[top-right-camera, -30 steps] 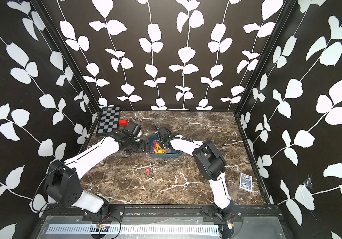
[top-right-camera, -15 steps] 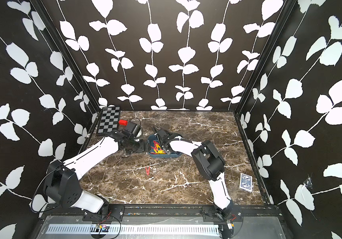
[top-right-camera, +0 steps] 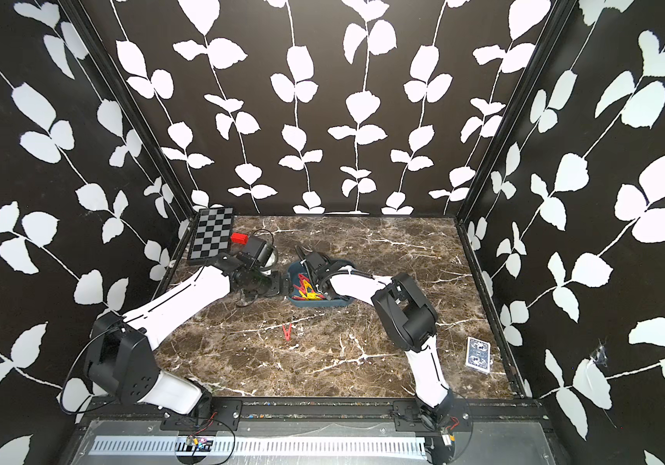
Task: Take the clothespins out of the storage box
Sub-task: Pick up the clothespin from the storage box.
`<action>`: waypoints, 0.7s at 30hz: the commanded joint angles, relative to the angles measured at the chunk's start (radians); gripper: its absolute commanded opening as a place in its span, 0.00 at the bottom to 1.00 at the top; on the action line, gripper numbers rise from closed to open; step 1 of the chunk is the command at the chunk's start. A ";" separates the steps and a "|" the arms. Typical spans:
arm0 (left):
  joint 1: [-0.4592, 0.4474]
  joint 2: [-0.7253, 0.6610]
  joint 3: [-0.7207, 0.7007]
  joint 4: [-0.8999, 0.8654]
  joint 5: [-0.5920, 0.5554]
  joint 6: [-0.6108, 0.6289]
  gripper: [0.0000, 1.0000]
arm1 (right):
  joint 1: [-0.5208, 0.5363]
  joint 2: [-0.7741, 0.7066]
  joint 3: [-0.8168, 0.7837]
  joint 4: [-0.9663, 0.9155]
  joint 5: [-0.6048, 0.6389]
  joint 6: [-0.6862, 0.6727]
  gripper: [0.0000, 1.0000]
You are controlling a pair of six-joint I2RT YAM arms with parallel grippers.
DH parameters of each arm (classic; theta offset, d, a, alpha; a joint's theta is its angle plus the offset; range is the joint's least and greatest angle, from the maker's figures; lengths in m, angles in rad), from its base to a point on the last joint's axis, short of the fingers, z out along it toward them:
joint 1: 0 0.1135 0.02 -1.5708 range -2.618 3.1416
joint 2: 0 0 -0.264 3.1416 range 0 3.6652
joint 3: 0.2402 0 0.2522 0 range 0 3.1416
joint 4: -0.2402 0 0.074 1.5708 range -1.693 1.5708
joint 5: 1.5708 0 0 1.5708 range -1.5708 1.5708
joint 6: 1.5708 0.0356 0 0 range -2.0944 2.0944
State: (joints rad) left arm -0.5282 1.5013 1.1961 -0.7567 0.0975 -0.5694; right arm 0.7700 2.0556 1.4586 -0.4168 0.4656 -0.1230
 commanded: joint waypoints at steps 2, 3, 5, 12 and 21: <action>0.006 -0.041 -0.003 0.009 0.011 -0.007 0.98 | 0.005 -0.037 -0.014 -0.016 -0.009 0.000 0.00; 0.005 -0.039 -0.003 0.011 0.012 -0.007 0.98 | 0.005 -0.041 -0.012 -0.020 -0.007 0.001 0.00; 0.005 -0.037 -0.001 0.011 0.015 -0.007 0.98 | 0.005 -0.052 -0.009 -0.029 -0.008 0.007 0.00; 0.005 -0.042 0.007 0.014 0.019 -0.007 0.98 | 0.002 -0.108 0.027 -0.091 -0.038 0.054 0.00; 0.012 -0.044 0.042 0.019 0.035 0.004 0.98 | -0.047 -0.179 0.199 -0.368 -0.214 0.192 0.00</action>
State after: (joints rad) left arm -0.5243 1.5009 1.1980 -0.7486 0.1200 -0.5755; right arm 0.7490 1.9213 1.5898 -0.6395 0.3397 -0.0097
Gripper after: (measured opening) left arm 0.980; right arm 0.052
